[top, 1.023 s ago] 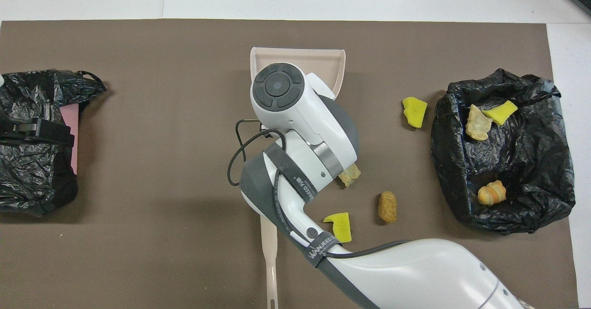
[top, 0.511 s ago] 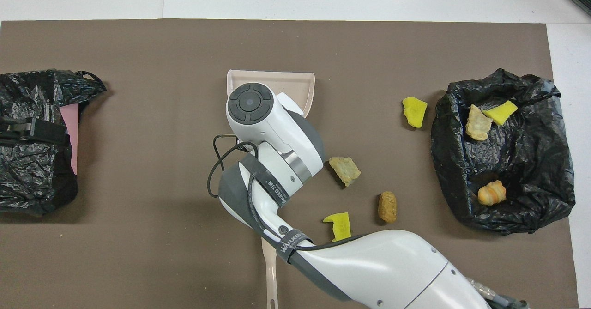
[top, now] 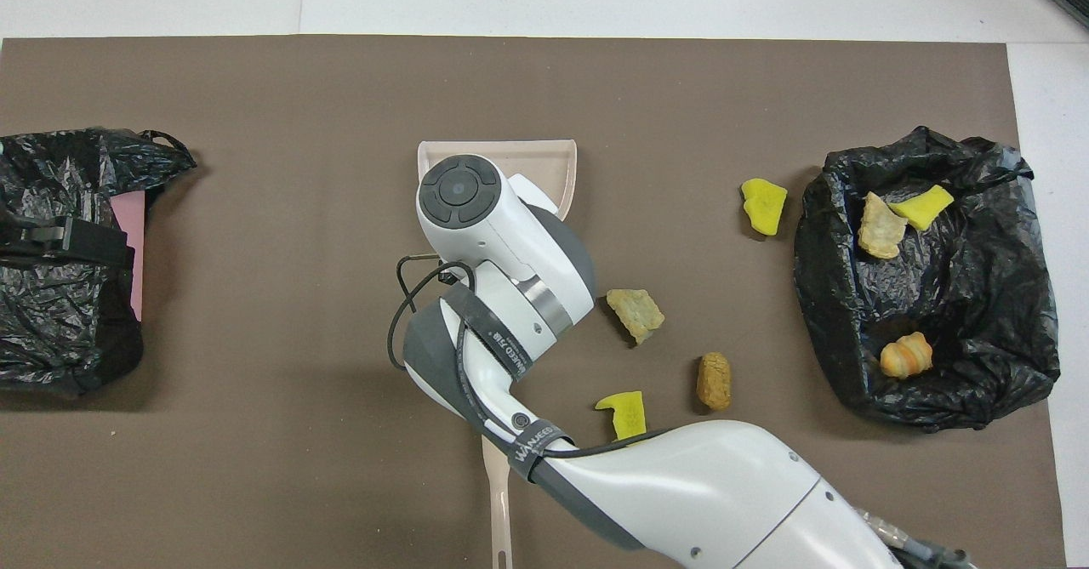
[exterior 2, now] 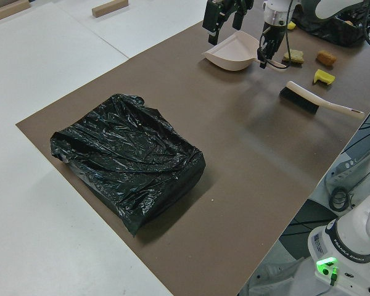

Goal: Sweep and dump trash in bin

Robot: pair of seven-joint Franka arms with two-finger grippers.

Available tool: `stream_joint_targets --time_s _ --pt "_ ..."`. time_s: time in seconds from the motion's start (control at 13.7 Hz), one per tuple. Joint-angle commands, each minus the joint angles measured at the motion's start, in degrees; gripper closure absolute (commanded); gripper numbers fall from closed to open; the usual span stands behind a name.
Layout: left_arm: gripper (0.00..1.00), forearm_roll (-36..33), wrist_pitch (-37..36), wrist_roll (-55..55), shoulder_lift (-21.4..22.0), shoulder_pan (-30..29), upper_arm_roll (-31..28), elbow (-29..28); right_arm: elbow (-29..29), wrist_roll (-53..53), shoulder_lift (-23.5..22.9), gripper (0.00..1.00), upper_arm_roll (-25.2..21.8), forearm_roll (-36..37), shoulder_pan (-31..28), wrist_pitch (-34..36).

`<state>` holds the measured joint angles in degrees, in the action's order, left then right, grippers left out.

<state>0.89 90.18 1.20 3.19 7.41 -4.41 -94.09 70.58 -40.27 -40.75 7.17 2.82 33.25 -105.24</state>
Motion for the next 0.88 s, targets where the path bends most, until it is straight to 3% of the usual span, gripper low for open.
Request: stream_joint_targets --time_s 0.0,0.37,0.66,0.8 --pt "0.0 -0.8 0.17 0.03 1.29 0.94 0.01 -0.48 -0.7 1.95 -0.12 0.82 0.3 -1.06 -0.38 0.74" --pt "0.0 -0.71 -0.1 0.21 1.47 0.94 0.36 -0.66 -0.79 1.78 1.89 0.57 0.3 -1.41 -0.2 1.01" --pt "0.0 -0.71 0.17 0.56 1.73 0.94 0.28 -0.84 0.08 0.9 4.61 0.5 0.39 -1.94 -0.2 1.27" --pt "0.0 -0.71 0.26 0.29 1.73 0.94 0.37 -0.84 4.28 -0.85 8.64 0.45 1.53 -2.38 0.41 1.88"
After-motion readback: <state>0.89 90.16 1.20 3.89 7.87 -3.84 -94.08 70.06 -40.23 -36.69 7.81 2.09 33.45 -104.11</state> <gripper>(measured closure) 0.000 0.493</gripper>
